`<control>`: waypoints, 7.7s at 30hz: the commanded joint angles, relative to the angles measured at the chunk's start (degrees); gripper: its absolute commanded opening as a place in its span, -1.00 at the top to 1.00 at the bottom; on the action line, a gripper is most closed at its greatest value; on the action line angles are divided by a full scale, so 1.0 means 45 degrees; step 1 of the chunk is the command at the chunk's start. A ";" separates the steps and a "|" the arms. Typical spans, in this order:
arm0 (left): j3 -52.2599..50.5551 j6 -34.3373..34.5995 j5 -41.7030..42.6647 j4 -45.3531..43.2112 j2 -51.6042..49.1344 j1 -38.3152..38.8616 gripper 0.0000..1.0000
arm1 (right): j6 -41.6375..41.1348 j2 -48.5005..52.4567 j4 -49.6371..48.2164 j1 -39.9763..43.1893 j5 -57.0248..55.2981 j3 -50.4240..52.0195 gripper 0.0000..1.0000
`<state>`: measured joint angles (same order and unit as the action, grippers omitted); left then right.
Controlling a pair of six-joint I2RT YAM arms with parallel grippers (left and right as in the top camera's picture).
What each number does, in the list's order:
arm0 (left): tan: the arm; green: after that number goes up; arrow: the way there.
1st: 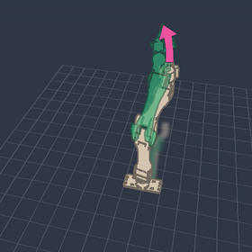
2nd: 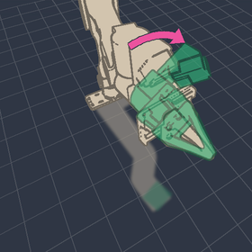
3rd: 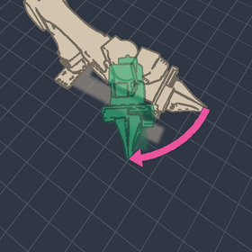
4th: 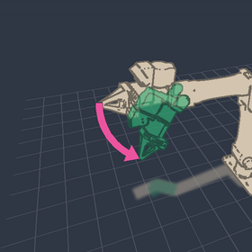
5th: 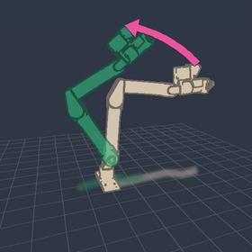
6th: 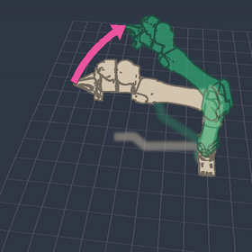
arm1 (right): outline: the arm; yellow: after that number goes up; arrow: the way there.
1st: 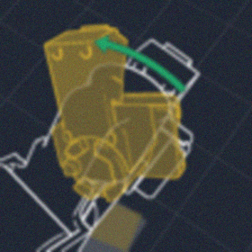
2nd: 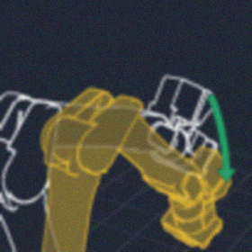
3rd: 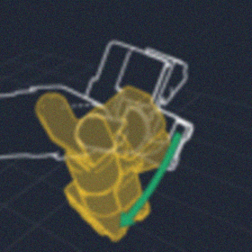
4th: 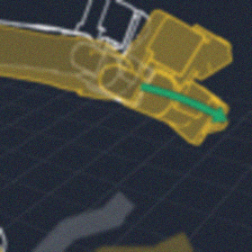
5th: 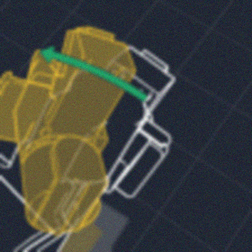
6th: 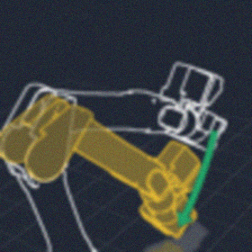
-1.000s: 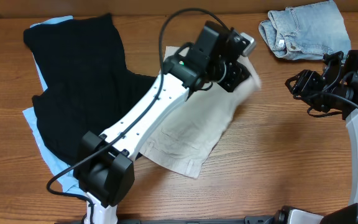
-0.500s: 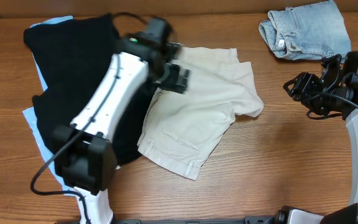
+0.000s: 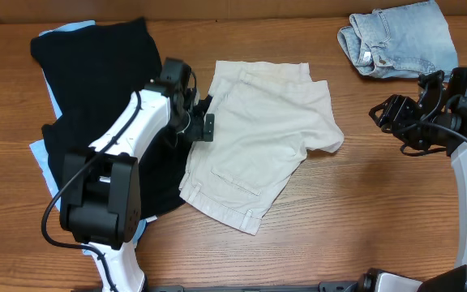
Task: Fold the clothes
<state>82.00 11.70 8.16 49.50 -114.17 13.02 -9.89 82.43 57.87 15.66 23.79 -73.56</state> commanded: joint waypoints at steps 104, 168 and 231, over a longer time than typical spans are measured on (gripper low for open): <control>-0.1054 -0.3638 0.0695 0.1243 0.1059 0.0277 -0.08 | 0.1161 -0.0316 -0.0311 -0.0826 0.0680 -0.0335 -0.53; 1.1409 -0.4891 0.3011 0.5887 -0.0257 0.7509 0.91 | -0.0340 -0.2769 0.0981 0.2667 0.2409 -0.5838 -0.47; 1.2133 -0.1462 0.0427 0.6722 -0.0539 -0.3211 -1.00 | 0.0869 1.0559 -0.2132 -0.9544 -0.7732 -0.7465 -0.43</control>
<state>136.84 4.80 10.41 79.59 -115.57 -1.28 -5.87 128.42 48.58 -27.07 -8.51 -107.09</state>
